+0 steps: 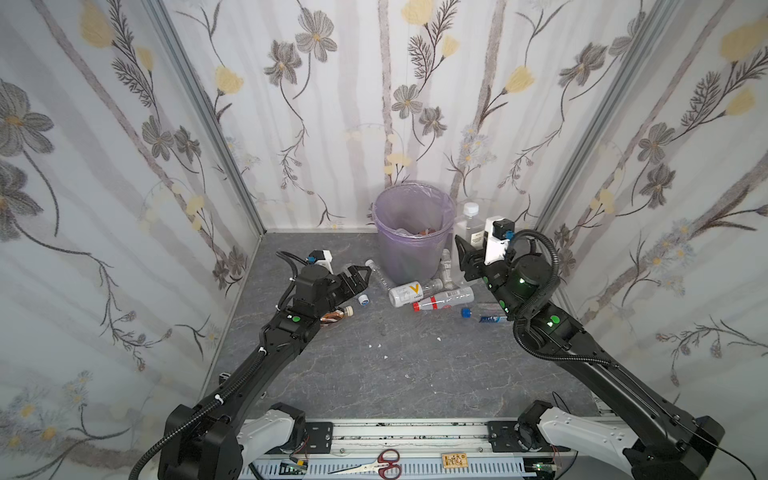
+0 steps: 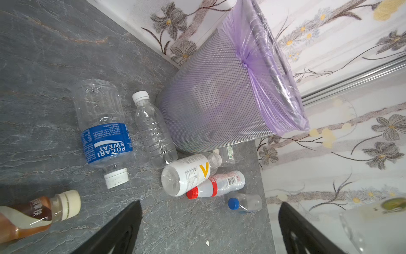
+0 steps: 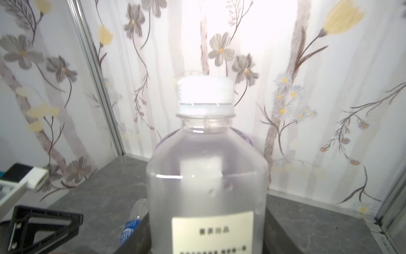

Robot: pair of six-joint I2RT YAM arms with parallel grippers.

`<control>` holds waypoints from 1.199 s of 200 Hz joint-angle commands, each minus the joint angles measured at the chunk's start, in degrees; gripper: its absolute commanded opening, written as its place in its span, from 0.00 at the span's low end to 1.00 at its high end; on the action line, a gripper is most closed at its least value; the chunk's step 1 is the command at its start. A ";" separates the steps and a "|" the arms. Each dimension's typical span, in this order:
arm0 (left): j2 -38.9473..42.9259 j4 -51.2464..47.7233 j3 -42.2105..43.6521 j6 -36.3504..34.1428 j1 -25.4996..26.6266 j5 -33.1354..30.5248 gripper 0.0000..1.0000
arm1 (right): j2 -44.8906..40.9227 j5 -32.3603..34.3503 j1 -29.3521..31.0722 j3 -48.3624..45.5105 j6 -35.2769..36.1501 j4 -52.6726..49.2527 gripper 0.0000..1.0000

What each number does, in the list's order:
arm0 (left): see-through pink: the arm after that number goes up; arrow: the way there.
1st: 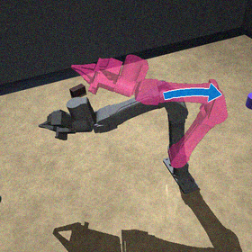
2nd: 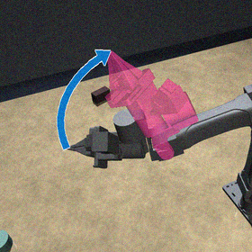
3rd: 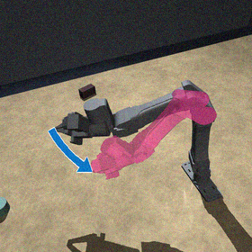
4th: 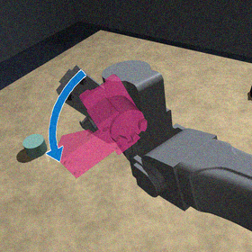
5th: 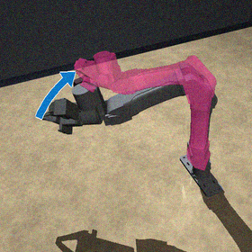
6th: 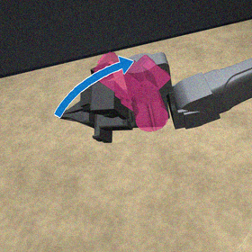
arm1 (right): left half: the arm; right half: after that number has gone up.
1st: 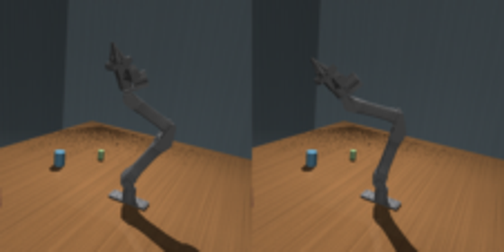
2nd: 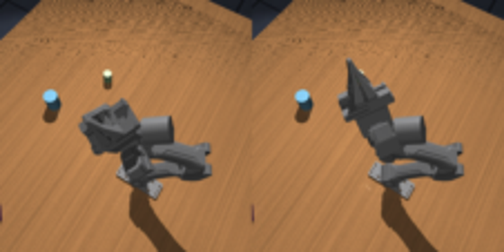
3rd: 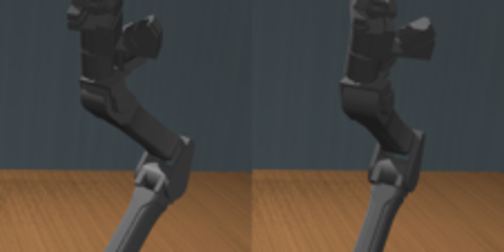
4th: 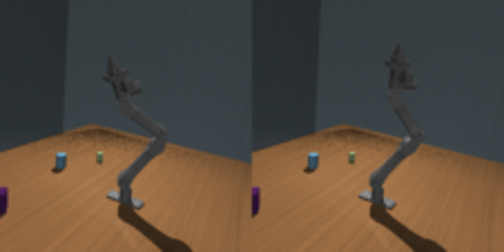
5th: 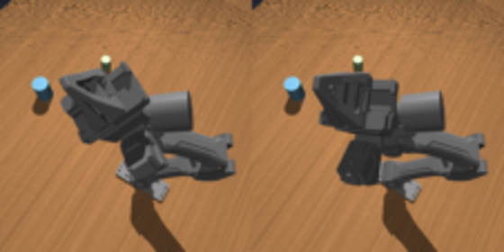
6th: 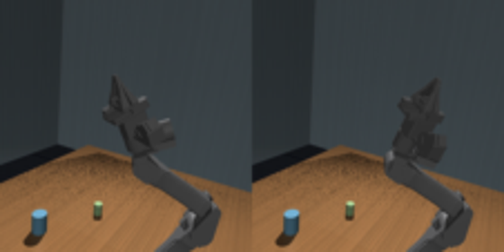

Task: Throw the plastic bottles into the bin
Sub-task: 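Lift the square bottle with the right gripper and carry it above the bin, then open the right gripper to drop the square bottle into the bin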

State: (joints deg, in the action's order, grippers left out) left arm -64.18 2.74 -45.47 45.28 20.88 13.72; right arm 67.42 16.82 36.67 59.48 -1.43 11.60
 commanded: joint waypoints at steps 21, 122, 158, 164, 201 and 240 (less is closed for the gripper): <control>0.55 0.07 -0.76 0.25 0.09 -0.22 1.00 | -5.25 2.83 -4.78 -3.74 -1.67 24.18 0.56; 0.81 -0.63 -0.57 -0.23 0.08 -0.80 1.00 | -4.85 5.16 -11.43 -9.66 -12.84 61.47 0.58; 1.21 -1.31 -0.67 -0.85 -0.05 -1.08 1.00 | 6.87 0.39 -11.86 1.61 -18.77 51.19 0.62; 1.30 -1.42 -0.65 -0.91 -0.05 -1.18 1.00 | 9.86 -1.22 -11.92 4.30 -19.85 48.40 0.64; 1.59 -1.86 -0.55 -0.91 -0.05 -1.32 1.00 | 30.63 -10.45 -12.14 30.41 -23.08 15.24 0.76; 2.16 -1.96 -0.22 -0.67 0.02 -0.79 1.00 | 40.78 -17.77 -12.45 42.47 -24.19 5.01 0.82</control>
State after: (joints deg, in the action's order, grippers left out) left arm -62.67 0.69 -45.63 44.80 20.88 13.10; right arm 106.78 5.52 24.29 100.05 -23.55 26.35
